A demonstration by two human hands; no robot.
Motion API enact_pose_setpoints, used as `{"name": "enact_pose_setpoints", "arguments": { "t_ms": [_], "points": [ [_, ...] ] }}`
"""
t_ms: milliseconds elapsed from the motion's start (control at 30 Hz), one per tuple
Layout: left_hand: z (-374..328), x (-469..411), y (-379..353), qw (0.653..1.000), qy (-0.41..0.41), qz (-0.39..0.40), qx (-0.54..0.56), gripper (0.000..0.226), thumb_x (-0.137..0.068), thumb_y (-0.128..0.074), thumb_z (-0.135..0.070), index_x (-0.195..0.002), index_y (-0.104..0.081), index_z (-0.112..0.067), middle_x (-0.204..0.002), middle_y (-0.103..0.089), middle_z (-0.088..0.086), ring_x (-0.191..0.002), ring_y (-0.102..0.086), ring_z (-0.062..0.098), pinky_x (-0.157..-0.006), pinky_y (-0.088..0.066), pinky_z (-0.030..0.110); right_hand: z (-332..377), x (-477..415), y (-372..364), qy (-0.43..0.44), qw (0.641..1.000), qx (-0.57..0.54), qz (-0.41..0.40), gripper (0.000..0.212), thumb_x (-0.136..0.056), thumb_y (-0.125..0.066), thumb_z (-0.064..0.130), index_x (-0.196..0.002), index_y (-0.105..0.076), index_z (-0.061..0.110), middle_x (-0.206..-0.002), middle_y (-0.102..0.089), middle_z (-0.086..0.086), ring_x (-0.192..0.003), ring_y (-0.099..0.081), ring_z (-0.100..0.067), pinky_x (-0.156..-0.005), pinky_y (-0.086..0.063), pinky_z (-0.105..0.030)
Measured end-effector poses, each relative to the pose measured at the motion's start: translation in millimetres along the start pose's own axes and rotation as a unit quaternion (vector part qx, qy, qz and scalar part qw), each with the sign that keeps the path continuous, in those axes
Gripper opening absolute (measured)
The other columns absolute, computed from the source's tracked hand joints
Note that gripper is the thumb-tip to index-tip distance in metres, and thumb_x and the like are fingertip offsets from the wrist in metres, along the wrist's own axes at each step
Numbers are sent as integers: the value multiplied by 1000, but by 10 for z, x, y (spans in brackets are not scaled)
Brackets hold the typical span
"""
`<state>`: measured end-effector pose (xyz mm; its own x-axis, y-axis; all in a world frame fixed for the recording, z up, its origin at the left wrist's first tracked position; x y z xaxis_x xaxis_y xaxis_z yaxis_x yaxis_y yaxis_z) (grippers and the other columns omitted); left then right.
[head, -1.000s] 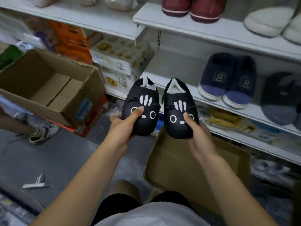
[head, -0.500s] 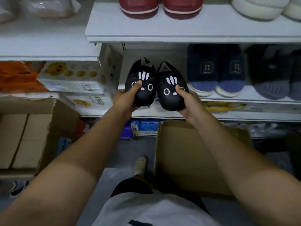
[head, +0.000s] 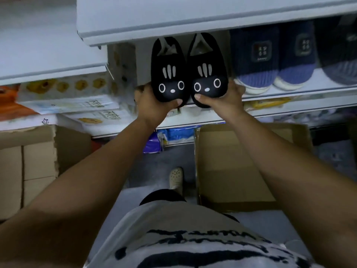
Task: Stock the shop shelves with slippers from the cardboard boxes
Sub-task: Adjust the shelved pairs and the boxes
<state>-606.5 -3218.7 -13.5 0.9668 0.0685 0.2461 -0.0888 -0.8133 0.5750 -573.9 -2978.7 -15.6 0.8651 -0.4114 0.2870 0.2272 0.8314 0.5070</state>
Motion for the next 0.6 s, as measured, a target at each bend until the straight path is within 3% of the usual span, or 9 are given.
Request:
{"name": "enact_pose_setpoints", "arguments": {
  "t_ms": [100, 200, 300, 400, 600],
  "points": [
    [-26, -249, 13, 1000, -6, -6, 9, 91, -47, -90, -59, -125, -64, -18, -118, -71, -4, -112, -66, 15, -98, -55, 35, 115, -173, -54, 17, 1000, 17, -3, 84, -56, -94, 54, -125, -64, 15, -129, -57, -5, -117, -57, -14, -104, -46, -23],
    [16, -456, -4, 1000, -14, -3, 0, 99, -46, -86, -65, -129, -60, -17, -123, -69, 0, -116, -65, 20, -100, -54, 39, 226, -333, -61, 30, 1000, -9, 3, 70, -62, -93, 45, -121, -71, 12, -120, -73, -5, -110, -68, -16, -100, -54, -37],
    [-56, -538, 9, 1000, -12, 11, -14, 107, -44, -81, -68, -134, -56, -15, -133, -62, 6, -124, -59, 26, -106, -48, 42, 317, -466, -80, 32, 999, -8, 26, 71, -72, -92, 32, -132, -62, 8, -132, -67, -6, -121, -62, -16, -105, -47, -26],
    [-138, -542, 22, 999, 17, 24, -36, 109, -55, -85, -61, -145, -46, -12, -148, -47, 12, -135, -48, 29, -113, -42, 43, 346, -524, -92, 51, 998, 25, 28, 76, -75, -90, 37, -138, -57, 9, -139, -62, -5, -129, -56, -16, -108, -42, -22],
    [-184, -514, -2, 998, -16, 0, -65, 92, -66, -88, -48, -141, -49, -9, -139, -54, 12, -130, -53, 28, -112, -41, 38, 336, -432, -36, 58, 995, 66, 37, 79, -70, -90, 46, -135, -61, 12, -132, -66, -3, -123, -61, -16, -102, -47, -24]
  ]
}}
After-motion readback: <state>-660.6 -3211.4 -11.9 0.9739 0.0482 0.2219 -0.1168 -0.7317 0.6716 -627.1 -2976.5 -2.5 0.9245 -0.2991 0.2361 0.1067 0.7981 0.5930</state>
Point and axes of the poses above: each hand's wrist, its own x-axis away from the middle knuckle, its own y-axis out of the back of the hand, z = x × y, the point moved 4 cm from there along -x, towards the middle knuckle
